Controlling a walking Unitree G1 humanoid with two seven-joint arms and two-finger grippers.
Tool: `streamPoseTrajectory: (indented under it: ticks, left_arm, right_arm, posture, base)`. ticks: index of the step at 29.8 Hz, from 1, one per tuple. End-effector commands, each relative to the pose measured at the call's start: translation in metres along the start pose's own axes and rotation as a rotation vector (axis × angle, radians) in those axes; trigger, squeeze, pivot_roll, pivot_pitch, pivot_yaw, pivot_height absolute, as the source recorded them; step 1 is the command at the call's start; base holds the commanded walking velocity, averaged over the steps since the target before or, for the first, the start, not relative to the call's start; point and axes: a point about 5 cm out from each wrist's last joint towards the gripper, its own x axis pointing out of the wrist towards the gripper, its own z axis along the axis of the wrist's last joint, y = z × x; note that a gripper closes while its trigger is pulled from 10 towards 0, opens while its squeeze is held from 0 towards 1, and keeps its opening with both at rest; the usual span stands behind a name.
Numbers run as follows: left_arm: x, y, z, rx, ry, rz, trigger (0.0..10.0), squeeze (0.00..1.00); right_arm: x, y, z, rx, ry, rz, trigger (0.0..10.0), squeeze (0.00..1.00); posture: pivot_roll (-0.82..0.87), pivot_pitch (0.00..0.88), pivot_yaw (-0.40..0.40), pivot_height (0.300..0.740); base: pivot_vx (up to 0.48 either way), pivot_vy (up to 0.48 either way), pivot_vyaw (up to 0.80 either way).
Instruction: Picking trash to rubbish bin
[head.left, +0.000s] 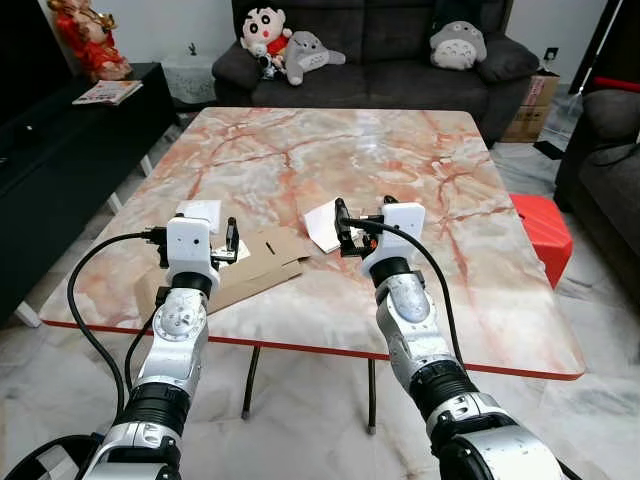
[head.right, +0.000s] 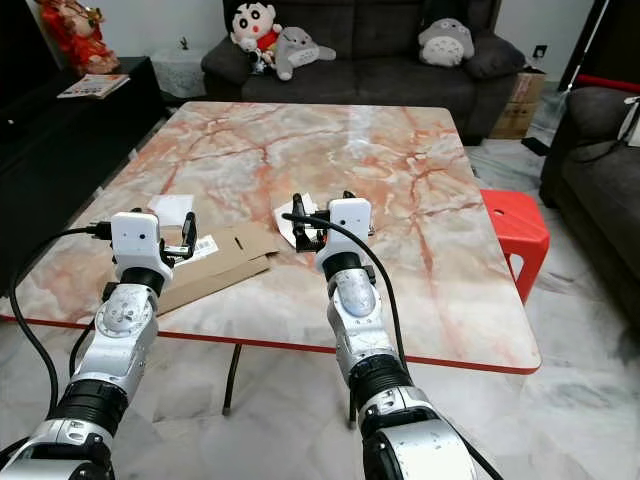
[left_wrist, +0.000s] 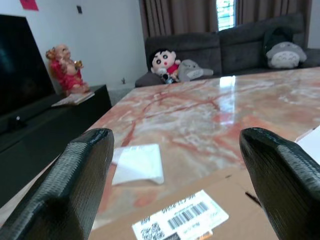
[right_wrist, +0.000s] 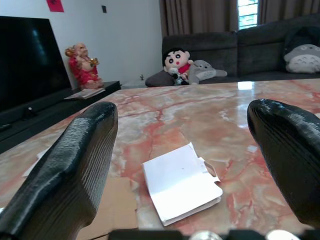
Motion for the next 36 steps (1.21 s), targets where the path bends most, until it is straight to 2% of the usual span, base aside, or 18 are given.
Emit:
streamPoseTrajectory:
  ticks: [1,10,12,13,15,18,21,22,28,32,33,34,36]
  left_arm:
    - [0.005,0.004,0.002,0.005,0.016,0.004,10.0,0.00]
    - [0.004,0.010,-0.007,0.071,0.089,0.024,10.0,0.00]
    - [-0.001,0.012,-0.015,0.015,0.143,0.061,10.0,0.00]
    - [-0.006,0.011,-0.024,-0.135,0.195,0.097,10.0,0.00]
    - [-0.013,0.006,-0.030,-0.219,0.224,0.089,10.0,0.00]
    - [-0.021,0.000,-0.031,-0.187,0.213,0.069,10.0,0.00]
    - [-0.025,0.001,-0.033,-0.203,0.225,0.106,10.0,0.00]
    - [-0.027,0.002,-0.033,-0.238,0.215,0.122,10.0,1.00]
    - [-0.033,0.003,-0.022,-0.270,0.171,0.101,10.0,1.00]
    - [-0.044,0.007,-0.024,-0.356,0.190,0.118,10.0,1.00]
    - [-0.044,0.007,-0.024,-0.356,0.190,0.118,10.0,1.00]
    - [-0.049,0.011,-0.026,-0.429,0.200,0.142,10.0,1.00]
    - [-0.055,0.018,-0.026,-0.487,0.207,0.179,10.0,1.00]
  right_arm:
    - [0.000,0.002,0.000,0.003,0.005,0.008,10.0,0.00]
    - [0.000,0.002,-0.001,0.005,0.010,0.015,10.0,0.00]
    - [-0.001,0.003,-0.002,0.006,0.013,0.017,10.0,0.00]
    - [-0.001,0.003,-0.002,0.005,0.014,0.019,10.0,0.00]
    - [-0.001,0.003,-0.003,0.006,0.016,0.020,10.0,0.00]
    - [-0.001,0.003,-0.003,0.007,0.017,0.020,10.0,0.00]
    - [-0.002,0.003,-0.004,0.007,0.019,0.020,10.0,0.00]
    - [-0.002,0.003,-0.004,0.008,0.020,0.020,10.0,0.00]
    - [-0.002,0.004,-0.004,0.009,0.020,0.021,10.0,0.00]
    - [-0.003,0.003,-0.005,0.011,0.023,0.018,10.0,0.00]
    - [-0.003,0.003,-0.005,0.011,0.023,0.018,10.0,0.00]
    - [-0.004,0.003,-0.006,0.011,0.025,0.018,10.0,0.00]
    - [-0.004,0.004,-0.007,0.012,0.027,0.019,10.0,0.00]
  posture:
    - [-0.03,0.002,0.019,0.740]
    - [-0.02,0.010,0.018,0.740]
    - [-0.02,0.010,0.018,0.740]
    - [-0.02,0.010,0.018,0.740]
    - [-0.02,0.011,0.020,0.740]
    - [-0.02,0.011,0.020,0.740]
    - [-0.02,0.011,0.020,0.740]
    - [-0.02,0.011,0.020,0.740]
    - [-0.01,0.015,0.023,0.740]
    - [-0.01,0.016,0.029,0.740]
    - [-0.01,0.016,0.029,0.740]
    - [-0.01,0.016,0.029,0.740]
    - [-0.01,0.016,0.031,0.740]
  base:
    - [0.000,0.000,0.00]
    - [0.000,0.000,0.00]
    - [0.000,0.000,0.00]
    - [0.000,0.000,0.00]
    - [0.000,0.000,0.00]
    - [0.000,0.000,0.00]
    - [0.000,0.000,0.00]
    - [0.000,0.000,0.00]
    - [0.000,0.000,0.00]
    - [0.000,0.000,0.00]
    - [0.000,0.000,0.00]
    - [0.000,0.000,0.00]
    - [0.000,0.000,0.00]
